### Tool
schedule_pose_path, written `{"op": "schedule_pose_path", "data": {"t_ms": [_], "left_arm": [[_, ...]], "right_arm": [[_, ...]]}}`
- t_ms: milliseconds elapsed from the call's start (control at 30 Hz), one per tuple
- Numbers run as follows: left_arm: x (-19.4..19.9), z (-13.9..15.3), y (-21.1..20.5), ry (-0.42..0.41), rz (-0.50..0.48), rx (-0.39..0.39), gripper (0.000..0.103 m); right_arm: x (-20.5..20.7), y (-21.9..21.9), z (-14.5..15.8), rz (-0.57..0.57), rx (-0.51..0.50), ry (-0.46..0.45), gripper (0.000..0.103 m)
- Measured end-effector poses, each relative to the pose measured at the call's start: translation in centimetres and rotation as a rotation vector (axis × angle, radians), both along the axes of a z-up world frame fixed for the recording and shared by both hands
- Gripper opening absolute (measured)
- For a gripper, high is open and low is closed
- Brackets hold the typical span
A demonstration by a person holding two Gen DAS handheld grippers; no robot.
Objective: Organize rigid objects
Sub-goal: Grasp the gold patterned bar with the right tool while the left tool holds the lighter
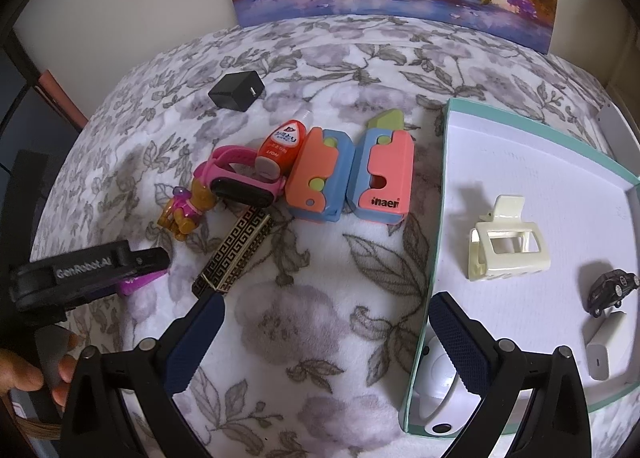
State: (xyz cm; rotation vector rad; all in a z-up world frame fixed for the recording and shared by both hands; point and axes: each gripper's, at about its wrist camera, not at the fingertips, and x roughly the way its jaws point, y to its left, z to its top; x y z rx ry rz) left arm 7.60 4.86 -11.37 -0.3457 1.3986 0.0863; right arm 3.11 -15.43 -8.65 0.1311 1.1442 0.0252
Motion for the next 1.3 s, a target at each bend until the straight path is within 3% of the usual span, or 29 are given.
{"op": "schedule_pose_path", "data": {"t_ms": [267, 500, 733, 1100, 1300], "left_arm": [[-0.4, 0.0, 3.2, -0.008, 0.077, -0.054, 0.082], [-1.1, 1.9, 5.8, -0.064, 0.128, -0.084, 0.082], [-1.7, 3.6, 6.0, -0.102, 0.141, -0.083, 0.082], [-1.3, 4.4, 6.0, -0.117, 0.159, -0.1, 0.082], [-1.4, 4.6, 6.5, -0.122, 0.174, -0.107, 0.082]], "right_arm": [[0.1, 1.3, 0.3, 0.072, -0.085, -0.04, 0.103], [0.2, 3.5, -0.7, 0.169, -0.177, -0.03, 0.103], [0.8, 4.5, -2.1, 0.182, -0.253, -0.012, 0.103], [1.7, 8.1, -3.7, 0.252, -0.294, -0.012, 0.103], [2.6, 8.4, -3.7, 0.227, -0.171, 0.001, 0.103]]}}
